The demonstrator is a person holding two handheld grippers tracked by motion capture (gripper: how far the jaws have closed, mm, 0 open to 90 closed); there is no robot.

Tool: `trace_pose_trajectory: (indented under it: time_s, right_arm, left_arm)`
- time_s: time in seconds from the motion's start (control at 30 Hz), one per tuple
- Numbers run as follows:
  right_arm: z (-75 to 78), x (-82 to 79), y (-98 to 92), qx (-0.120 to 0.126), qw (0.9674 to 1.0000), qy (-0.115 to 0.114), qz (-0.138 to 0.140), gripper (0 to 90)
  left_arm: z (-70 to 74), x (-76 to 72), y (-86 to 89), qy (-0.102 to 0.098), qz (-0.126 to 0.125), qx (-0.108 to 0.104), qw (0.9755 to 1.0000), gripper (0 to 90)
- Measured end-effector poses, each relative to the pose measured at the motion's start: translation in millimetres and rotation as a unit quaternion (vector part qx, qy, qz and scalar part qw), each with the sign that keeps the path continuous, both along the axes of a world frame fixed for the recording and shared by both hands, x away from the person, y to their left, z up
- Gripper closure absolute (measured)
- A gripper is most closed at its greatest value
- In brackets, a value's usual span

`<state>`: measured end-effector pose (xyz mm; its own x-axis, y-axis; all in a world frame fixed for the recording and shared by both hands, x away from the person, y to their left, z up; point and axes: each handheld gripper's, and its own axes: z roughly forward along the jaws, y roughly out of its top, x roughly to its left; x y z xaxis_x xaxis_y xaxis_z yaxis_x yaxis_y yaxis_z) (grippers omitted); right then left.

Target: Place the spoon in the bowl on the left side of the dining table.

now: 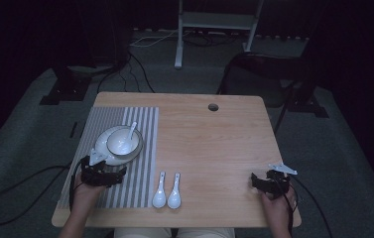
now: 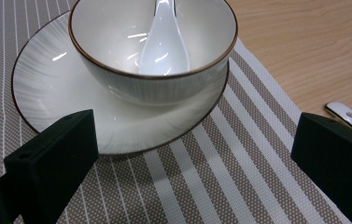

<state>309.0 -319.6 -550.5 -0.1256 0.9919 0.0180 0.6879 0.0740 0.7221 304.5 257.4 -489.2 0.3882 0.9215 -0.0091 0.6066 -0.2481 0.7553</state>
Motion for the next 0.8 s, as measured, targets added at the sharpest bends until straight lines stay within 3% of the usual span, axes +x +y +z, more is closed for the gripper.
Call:
trace_pose_trajectory:
  time_s: [0.43,0.57,0.8]
  right_arm:
    - [0.1,0.0,0.0,0.000,1.0000,0.000,0.000,12.7]
    - [0.1,0.0,0.0,0.000,1.0000,0.000,0.000,12.7]
    - [0.1,-0.1,0.0,0.000,1.0000,0.000,0.000,12.7]
  left_arm:
    - [-12.9,-20.2,1.8,-0.003,0.002,-0.001,1.0000,0.7]
    - [-16.3,-23.4,2.7,0.004,0.000,0.017,0.9999,0.7]
    - [-18.8,-33.3,11.3,0.000,0.012,0.006,0.9999,0.7]
